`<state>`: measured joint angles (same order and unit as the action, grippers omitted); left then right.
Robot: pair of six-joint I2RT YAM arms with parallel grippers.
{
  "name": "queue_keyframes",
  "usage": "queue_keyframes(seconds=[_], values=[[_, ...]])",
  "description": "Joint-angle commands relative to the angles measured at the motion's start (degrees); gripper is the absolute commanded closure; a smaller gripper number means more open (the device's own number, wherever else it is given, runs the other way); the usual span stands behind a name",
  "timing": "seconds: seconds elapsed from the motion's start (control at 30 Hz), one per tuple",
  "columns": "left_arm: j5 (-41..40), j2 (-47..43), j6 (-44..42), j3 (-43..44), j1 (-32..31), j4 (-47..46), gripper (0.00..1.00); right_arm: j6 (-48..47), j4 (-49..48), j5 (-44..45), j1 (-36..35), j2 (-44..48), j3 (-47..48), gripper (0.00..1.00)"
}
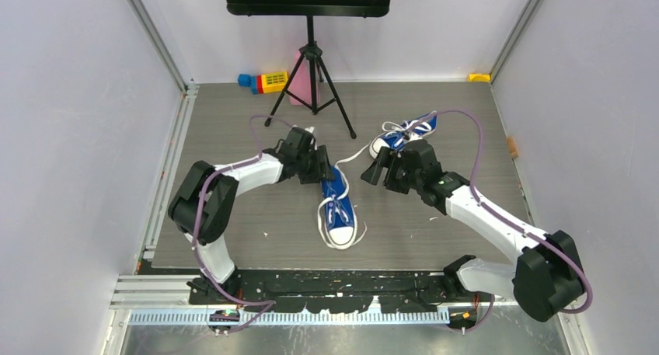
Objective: Tie the shoes
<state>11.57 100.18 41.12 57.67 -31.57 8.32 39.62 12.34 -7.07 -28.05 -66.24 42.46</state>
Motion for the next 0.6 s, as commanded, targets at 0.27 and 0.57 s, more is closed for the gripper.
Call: queue_keyframes(seconds=[0.27, 0.57], values=[[6.14, 5.51, -6.2, 13.69, 0.37, -0.83, 0.48, 7.28, -9.53, 9.1, -5.08, -15.03, 4.23, 0.34], [5.58, -3.98, -13.35, 13.18, 0.97, 6.19, 0.17, 6.27, -11.59, 10.65, -5.03, -18.7, 6.18, 0.39]])
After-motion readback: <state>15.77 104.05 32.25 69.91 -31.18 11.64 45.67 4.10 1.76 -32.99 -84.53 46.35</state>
